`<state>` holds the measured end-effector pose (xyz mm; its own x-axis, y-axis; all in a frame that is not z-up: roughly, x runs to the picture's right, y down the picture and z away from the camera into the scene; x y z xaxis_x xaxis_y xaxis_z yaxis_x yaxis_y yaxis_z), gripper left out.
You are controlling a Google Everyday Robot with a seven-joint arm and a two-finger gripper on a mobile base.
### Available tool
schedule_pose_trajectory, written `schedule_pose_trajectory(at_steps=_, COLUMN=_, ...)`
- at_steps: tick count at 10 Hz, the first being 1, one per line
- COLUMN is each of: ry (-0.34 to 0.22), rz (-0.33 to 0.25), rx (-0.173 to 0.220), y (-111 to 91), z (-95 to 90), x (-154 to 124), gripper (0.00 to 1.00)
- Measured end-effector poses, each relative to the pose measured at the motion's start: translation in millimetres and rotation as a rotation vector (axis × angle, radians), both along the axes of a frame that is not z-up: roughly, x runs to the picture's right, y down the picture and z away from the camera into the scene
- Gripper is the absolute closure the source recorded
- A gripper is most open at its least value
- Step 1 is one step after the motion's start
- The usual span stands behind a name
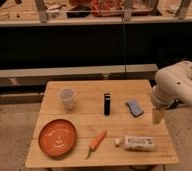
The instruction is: Knock the eraser over
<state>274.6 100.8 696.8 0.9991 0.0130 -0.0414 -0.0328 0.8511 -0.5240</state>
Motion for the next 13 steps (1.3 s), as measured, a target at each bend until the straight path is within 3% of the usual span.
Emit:
schedule_pose_trajectory(at_steps=2, ry=-0.011, rz=-0.017, rx=0.013, y=-10, z=12.6, x=-12, gripper=0.20)
schedule_pose_trajectory(at_steps=5, ry=-0.019, rz=-0.041, rx=0.026, y=-9, z=21.3, x=-17, gripper=0.20)
schedule_pose_trajectory(at_steps=8, ry=-0.053, rz=-0.090, rx=0.036, y=-16, z=39.1, x=-47, gripper=0.20)
schedule_pose_trajectory(at_steps=13, ry=-0.096, rz=-0.138, rx=0.044, y=-14, z=58.4, x=-68, gripper=0.20)
